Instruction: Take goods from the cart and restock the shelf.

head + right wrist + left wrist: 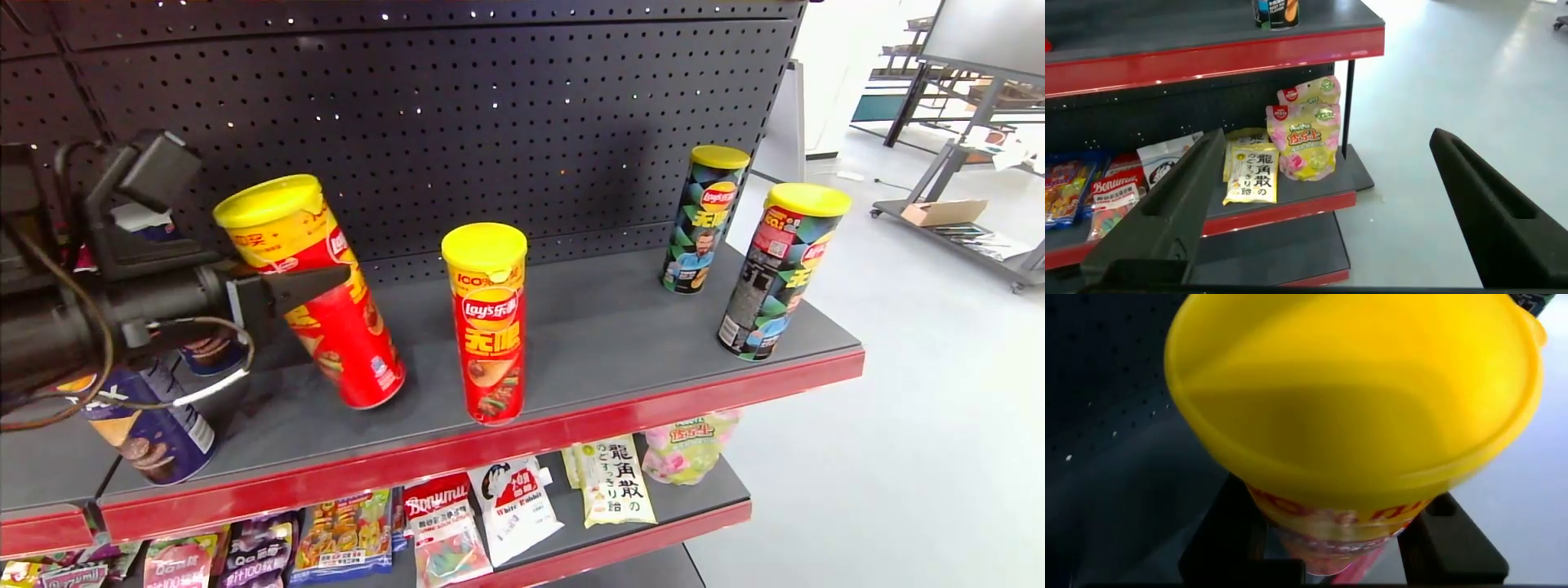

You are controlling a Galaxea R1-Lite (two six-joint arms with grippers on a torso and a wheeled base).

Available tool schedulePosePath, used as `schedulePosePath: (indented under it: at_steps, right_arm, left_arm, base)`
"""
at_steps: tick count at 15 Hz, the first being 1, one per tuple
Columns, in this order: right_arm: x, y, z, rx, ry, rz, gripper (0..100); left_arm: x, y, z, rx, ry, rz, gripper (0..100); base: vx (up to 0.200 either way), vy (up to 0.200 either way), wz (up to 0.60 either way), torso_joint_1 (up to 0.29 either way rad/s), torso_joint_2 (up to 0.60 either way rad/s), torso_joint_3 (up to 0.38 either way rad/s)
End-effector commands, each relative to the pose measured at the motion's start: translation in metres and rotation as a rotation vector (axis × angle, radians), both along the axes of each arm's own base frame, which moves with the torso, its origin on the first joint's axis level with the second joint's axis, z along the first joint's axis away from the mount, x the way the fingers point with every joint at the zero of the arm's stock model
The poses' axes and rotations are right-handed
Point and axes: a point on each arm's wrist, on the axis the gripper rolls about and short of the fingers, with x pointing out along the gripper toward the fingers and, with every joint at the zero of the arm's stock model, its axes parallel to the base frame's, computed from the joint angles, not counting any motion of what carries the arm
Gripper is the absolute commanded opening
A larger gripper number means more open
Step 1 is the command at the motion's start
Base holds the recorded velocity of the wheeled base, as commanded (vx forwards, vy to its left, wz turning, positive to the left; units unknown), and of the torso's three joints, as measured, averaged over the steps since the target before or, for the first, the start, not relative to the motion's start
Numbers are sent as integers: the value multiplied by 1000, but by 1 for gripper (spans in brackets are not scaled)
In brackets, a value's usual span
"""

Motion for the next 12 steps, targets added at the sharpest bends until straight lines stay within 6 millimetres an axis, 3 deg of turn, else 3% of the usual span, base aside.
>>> schedulePosePath:
  at_steps: [1,6,12]
  right_arm:
    - [0,0,0,0,1,0,100]
    - [0,0,0,0,3,0,100]
    - [0,0,0,0,1,0,100]
  left_arm:
    - [62,-26,-15,30,-3,-44,0]
    - [112,-47,-24,30,-38,-67,0]
    - [140,-64,-35,32,-46,-92,0]
  base:
    - [0,0,0,0,0,0]
    - [0,0,0,0,0,0]
    - [0,0,0,0,0,0]
